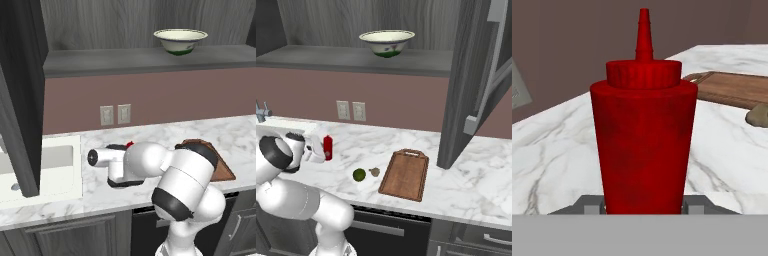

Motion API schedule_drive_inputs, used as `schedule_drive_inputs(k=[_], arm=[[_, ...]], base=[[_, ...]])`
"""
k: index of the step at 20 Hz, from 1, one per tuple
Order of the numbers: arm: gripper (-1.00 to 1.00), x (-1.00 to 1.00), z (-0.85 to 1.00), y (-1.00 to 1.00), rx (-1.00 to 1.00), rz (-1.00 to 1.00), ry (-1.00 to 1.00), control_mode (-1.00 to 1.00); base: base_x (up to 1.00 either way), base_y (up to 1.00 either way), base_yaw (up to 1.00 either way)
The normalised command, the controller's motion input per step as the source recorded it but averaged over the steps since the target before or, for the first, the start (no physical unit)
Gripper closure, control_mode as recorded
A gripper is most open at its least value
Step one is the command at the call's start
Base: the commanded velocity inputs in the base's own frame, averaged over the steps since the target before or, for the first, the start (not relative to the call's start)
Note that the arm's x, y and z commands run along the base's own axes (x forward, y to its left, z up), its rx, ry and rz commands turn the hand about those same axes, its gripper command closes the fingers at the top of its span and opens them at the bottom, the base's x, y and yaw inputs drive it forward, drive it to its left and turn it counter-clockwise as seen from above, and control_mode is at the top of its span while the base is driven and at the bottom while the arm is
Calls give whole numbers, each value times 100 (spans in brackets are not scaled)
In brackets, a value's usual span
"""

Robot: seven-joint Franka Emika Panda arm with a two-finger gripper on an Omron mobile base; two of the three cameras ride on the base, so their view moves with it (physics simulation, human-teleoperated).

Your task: Open the cabinet. Place the bowl and condiment on the counter. Then place the lime and garlic on the cutting board.

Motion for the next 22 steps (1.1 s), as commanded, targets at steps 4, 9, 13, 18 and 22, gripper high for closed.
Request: schedule_drive_inputs(k=[4,9,13,18,22], arm=[[100,0,-14,0,-1,0,0,-100],[100,0,-17,1,-1,0,0,-100],[100,0,-19,2,-1,0,0,-100],[100,0,-21,3,-1,0,0,-100],[100,0,-23,0,-1,0,0,-100]], base=[[0,0,0],[0,0,0],[0,0,0],[0,0,0],[0,0,0]])
